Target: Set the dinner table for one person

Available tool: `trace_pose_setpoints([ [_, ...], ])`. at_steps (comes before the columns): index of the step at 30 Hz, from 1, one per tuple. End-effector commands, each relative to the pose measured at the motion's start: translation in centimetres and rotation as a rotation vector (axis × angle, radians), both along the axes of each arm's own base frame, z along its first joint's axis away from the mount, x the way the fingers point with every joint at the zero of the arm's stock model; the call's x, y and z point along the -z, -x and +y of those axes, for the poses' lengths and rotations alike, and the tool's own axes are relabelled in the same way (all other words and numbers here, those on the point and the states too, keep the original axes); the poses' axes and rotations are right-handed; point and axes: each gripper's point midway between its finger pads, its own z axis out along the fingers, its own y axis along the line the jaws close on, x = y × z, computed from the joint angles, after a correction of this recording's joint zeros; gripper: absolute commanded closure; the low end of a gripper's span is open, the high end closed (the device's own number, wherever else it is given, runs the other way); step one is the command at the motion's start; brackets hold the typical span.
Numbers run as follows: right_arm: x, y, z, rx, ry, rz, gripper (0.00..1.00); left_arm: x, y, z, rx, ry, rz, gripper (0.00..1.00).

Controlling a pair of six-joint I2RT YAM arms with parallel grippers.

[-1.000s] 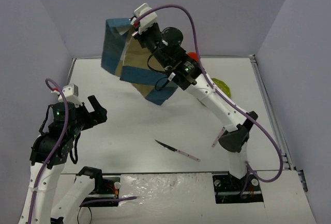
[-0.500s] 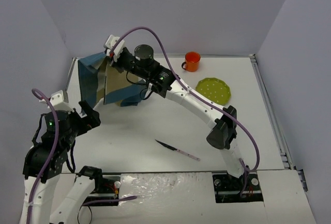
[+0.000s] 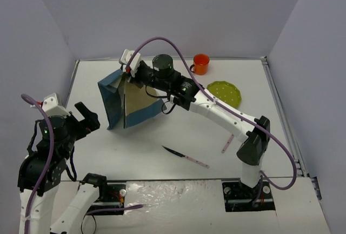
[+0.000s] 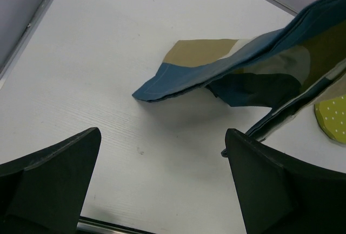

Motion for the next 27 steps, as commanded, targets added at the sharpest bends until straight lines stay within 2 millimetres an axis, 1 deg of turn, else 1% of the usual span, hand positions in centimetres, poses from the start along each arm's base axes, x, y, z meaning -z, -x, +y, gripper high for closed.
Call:
trace_pose_setpoints([
  [1, -9.3, -0.5, -0.8, 0.042, -0.164, -0.185, 1.0, -1.3, -1.7, -0.2, -0.007, 0.005, -0.02, 0.03],
  [3, -10.1, -1.5, -0.4, 0.058, -0.166, -0.229, 1.0, -1.1, -2.0, -0.4, -0.002, 0.002, -0.012, 0.03],
  [4, -9.1, -2.0, 0.1, 0.06, -0.145, -0.235, 1.0, -1.1, -2.1, -0.4, 0.001, 0.003, -0.01, 0.03],
  [5, -9.6, -3.3, 0.5, 0.08, -0.147, -0.272, 1.0, -1.0, -2.2, -0.5, 0.004, 0.004, -0.009, 0.03],
  [6, -10.9, -4.2, 0.5, 0.104, -0.164, -0.322, 1.0, -1.0, -2.2, -0.6, 0.007, 0.006, -0.008, 0.03],
  [7, -12.6, -4.7, 0.1, 0.13, -0.187, -0.377, 1.0, -1.0, -2.2, -0.6, 0.01, 0.007, -0.009, 0.03],
  [8, -13.4, -5.6, -0.3, 0.181, -0.208, -0.426, 1.0, -1.0, -2.2, -0.7, 0.013, 0.009, -0.009, 0.03],
  [10, -15.6, -6.4, -0.9, 0.248, -0.272, -0.526, 1.0, -0.9, -2.2, -0.7, 0.014, 0.01, -0.006, 0.03],
  [12, -18.6, -7.3, -2.4, 0.351, -0.357, -0.626, 1.0, -0.8, -2.2, -0.7, 0.013, 0.006, -0.001, 0.03],
  [14, -21.6, -6.8, -4.0, 0.403, -0.432, -0.709, 1.0, -0.9, -2.2, -0.6, 0.009, 0.001, -0.003, 0.03],
  [16, -23.2, -6.0, -4.9, 0.419, -0.498, -0.76, 1.0, -1.1, -2.2, -0.4, 0.0, -0.004, -0.008, 0.03],
  [17, -24.2, -5.3, -5.3, 0.411, -0.538, -0.791, 1.0, -1.2, -2.2, -0.2, -0.007, -0.006, -0.014, 0.03],
  [18, -24.4, -4.8, -5.3, 0.392, -0.545, -0.807, 1.0, -1.3, -2.2, -0.1, -0.012, -0.008, -0.018, 0.03],
  [19, -24.2, -4.5, -5.1, 0.369, -0.536, -0.815, 1.0, -1.3, -2.2, -0.1, -0.014, -0.01, -0.022, 0.03],
  [21, -22.6, -4.0, -4.0, 0.304, -0.491, -0.811, 1.0, -1.3, -2.2, 0.0, -0.018, -0.013, -0.023, 0.03],
  [22, -22.4, -3.4, -4.2, 0.285, -0.474, -0.807, 1.0, -1.3, -2.3, 0.1, -0.02, -0.015, -0.023, 0.03],
  [23, -20.7, -3.3, -3.7, 0.258, -0.43, -0.78, 1.0, -1.2, -2.3, 0.1, -0.021, -0.017, -0.02, 0.03],
  [24, -18.3, -3.2, -3.1, 0.226, -0.374, -0.744, 1.0, -1.1, -2.3, 0.1, -0.023, -0.018, -0.017, 0.03],
  [25, -14.3, -3.4, -2.1, 0.189, -0.296, -0.692, 1.0, -0.9, -2.3, 0.1, -0.022, -0.019, -0.013, 0.03],
  [26, -10.8, -3.4, -1.7, 0.16, -0.228, -0.643, 1.0, -0.7, -2.4, 0.1, -0.021, -0.02, -0.008, 0.03],
  [27, -8.4, -3.2, -1.9, 0.146, -0.178, -0.601, 1.0, -0.4, -2.4, 0.1, -0.019, -0.021, -0.003, 0.03],
])
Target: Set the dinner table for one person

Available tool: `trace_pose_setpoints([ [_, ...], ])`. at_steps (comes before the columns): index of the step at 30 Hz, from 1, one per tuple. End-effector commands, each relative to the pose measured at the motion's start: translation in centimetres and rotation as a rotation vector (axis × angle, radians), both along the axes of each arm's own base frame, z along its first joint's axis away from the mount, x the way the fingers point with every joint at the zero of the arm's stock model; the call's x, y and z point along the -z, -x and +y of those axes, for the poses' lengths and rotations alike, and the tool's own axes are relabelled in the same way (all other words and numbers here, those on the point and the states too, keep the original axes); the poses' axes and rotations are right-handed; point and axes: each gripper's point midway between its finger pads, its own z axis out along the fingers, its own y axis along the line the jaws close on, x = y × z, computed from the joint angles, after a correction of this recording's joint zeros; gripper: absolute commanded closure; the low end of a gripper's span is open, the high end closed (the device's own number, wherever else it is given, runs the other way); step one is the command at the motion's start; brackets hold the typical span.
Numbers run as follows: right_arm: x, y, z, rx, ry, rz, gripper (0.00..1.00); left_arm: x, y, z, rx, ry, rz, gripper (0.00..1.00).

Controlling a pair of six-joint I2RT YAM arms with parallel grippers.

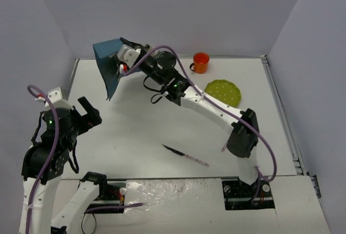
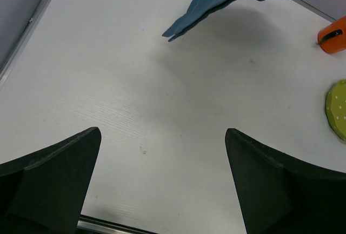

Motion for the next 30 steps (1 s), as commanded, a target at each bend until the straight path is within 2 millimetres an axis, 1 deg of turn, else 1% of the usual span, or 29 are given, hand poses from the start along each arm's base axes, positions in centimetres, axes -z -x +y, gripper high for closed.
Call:
trace_pose_setpoints([
  [1, 6.6, 3.6, -1.6, -0.076, 0.127, 0.077, 1.0, -0.9, -1.0, 0.1, -0.007, -0.006, -0.048, 0.03],
  [2, 11.1, 3.8, -1.8, -0.077, 0.197, 0.156, 1.0, -0.6, -1.1, 0.0, -0.006, -0.007, -0.04, 0.03],
  [3, 14.8, 4.2, -2.3, -0.074, 0.247, 0.221, 1.0, -0.1, -1.1, 0.0, -0.004, -0.01, -0.028, 0.03],
  [4, 16.3, 4.6, -2.9, -0.069, 0.262, 0.253, 1.0, 0.1, -1.2, 0.0, -0.003, -0.01, -0.025, 0.03],
  [5, 19.2, 5.3, -3.8, -0.063, 0.288, 0.314, 1.0, 0.3, -1.2, 0.0, -0.001, -0.012, -0.019, 0.03],
  [6, 22.6, 6.3, -4.9, -0.059, 0.321, 0.39, 1.0, 0.6, -1.3, -0.1, 0.004, -0.016, -0.012, 0.03],
  [7, 25.2, 7.1, -5.9, -0.054, 0.345, 0.451, 1.0, 0.9, -1.3, -0.1, 0.01, -0.02, -0.006, 0.03],
  [9, 28.0, 8.3, -7.1, -0.059, 0.382, 0.54, 0.94, 1.1, -1.6, -0.3, 0.018, -0.024, -0.001, 0.03],
  [10, 29.9, 9.3, -7.9, -0.068, 0.426, 0.59, 0.87, 1.3, -1.7, -0.3, 0.025, -0.027, 0.0, 0.03],
  [11, 31.3, 10.1, -8.5, -0.075, 0.463, 0.631, 0.79, 1.4, -1.9, -0.5, 0.035, -0.03, 0.001, 0.03],
  [13, 33.4, 11.4, -9.6, -0.083, 0.531, 0.721, 0.67, 1.7, -2.5, -0.8, 0.059, -0.038, 0.005, 0.03],
  [14, 33.8, 12.1, -9.7, -0.105, 0.551, 0.753, 0.61, 1.8, -2.8, -1.0, 0.066, -0.041, 0.007, 0.03],
  [15, 33.6, 12.6, -9.6, -0.12, 0.549, 0.795, 0.58, 1.9, -3.0, -1.1, 0.079, -0.045, 0.008, 0.03],
  [17, 32.3, 13.3, -9.1, -0.153, 0.52, 0.854, 0.53, 2.1, -3.9, -1.5, 0.103, -0.055, 0.013, 0.03],
  [18, 30.8, 13.5, -8.7, -0.165, 0.479, 0.895, 0.48, 2.2, -4.6, -1.9, 0.116, -0.053, 0.015, 0.03],
  [20, 28.6, 13.8, -8.4, -0.184, 0.427, 0.927, 0.43, 2.8, -6.0, -2.6, 0.143, -0.046, 0.031, 0.03],
  [21, 27.7, 13.7, -8.2, -0.181, 0.398, 0.938, 0.4, 2.8, -6.1, -2.6, 0.144, -0.046, 0.032, 0.03],
  [22, 25.3, 13.5, -8.5, -0.167, 0.332, 0.931, 0.35, 3.6, -7.4, -3.2, 0.16, -0.037, 0.062, 0.03],
  [23, 23.5, 13.3, -8.9, -0.147, 0.283, 0.924, 0.27, 4.4, -8.4, -3.6, 0.162, -0.026, 0.087, 0.03],
  [24, 22.3, 13.0, -9.4, -0.126, 0.244, 0.917, 0.16, 5.0, -9.1, -3.8, 0.157, -0.016, 0.109, 0.03],
  [25, 21.4, 12.8, -10.0, -0.097, 0.207, 0.915, 0.07, 5.8, -9.8, -4.1, 0.149, -0.004, 0.132, 0.03],
  [26, 20.5, 12.4, -10.8, -0.062, 0.169, 0.912, 0.01, 6.7, -10.7, -4.3, 0.142, 0.01, 0.157, 0.03],
  [27, 19.6, 12.0, -11.9, -0.014, 0.127, 0.906, 0.01, 7.9, -11.7, -4.7, 0.135, 0.025, 0.186, 0.03],
  [28, 19.2, 11.6, -12.9, 0.031, 0.09, 0.908, 0.0, 8.6, -12.6, -5.0, 0.127, 0.042, 0.2, 0.03],
  [29, 19.1, 11.2, -13.8, 0.072, 0.057, 0.919, 0.0, 8.7, -13.2, -5.3, 0.12, 0.06, 0.199, 0.03],
  [30, 19.3, 10.6, -15.0, 0.13, 0.012, 0.939, 0.0, 10.0, -14.2, -5.6, 0.112, 0.067, 0.233, 0.03],
])
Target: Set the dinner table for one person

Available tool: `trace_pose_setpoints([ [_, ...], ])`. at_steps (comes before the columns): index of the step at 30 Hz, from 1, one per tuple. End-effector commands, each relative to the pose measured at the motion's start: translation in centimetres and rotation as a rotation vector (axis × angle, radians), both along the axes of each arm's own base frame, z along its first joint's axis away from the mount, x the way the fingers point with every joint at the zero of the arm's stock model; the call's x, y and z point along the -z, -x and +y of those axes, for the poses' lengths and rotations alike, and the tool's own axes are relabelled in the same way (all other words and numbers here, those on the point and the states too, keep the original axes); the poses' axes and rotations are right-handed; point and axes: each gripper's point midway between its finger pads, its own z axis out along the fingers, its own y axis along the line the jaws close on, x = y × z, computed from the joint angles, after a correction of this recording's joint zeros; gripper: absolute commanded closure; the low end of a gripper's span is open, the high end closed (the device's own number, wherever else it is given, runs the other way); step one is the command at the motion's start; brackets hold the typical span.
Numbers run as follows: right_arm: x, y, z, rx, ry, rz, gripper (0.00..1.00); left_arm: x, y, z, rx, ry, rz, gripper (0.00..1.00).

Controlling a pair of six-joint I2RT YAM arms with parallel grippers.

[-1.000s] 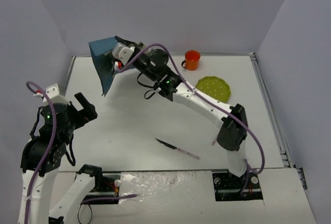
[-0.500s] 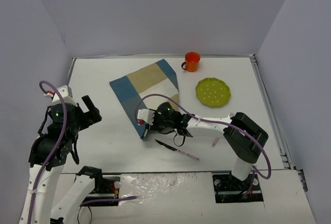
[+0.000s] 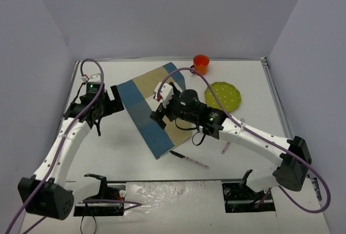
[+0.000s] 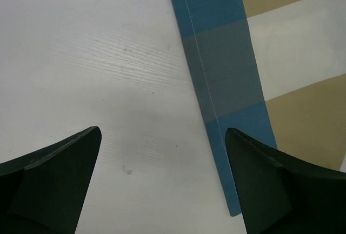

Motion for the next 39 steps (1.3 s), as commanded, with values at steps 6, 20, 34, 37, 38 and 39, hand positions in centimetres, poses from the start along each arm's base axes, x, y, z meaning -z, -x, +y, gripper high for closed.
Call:
trace_pose_setpoints([
  [6, -0.2, -4.4, -10.5, 0.613, -0.197, 0.148, 0.0, 5.3, -9.2, -2.6, -0.099, 0.081, 0.077, 0.03],
  [20, 6.0, -3.7, -16.2, 0.855, -0.243, 0.277, 0.0, 13.1, -14.0, -4.2, -0.172, -0.043, 0.273, 0.09],
  [34, 9.0, -3.2, -16.8, 0.882, -0.223, 0.336, 0.0, 19.3, -13.1, -5.6, -0.153, 0.008, 0.363, 0.28],
  [37, 9.6, -3.4, -16.7, 0.895, -0.233, 0.362, 0.0, 20.3, -12.7, -5.6, -0.154, 0.01, 0.385, 0.46],
  [38, 10.0, -3.4, -16.5, 0.905, -0.243, 0.386, 0.0, 20.5, -12.6, -5.6, -0.152, 0.008, 0.389, 0.55],
  [39, 10.4, -3.5, -16.4, 0.912, -0.244, 0.402, 0.0, 20.5, -12.6, -5.5, -0.151, 0.006, 0.391, 0.63],
])
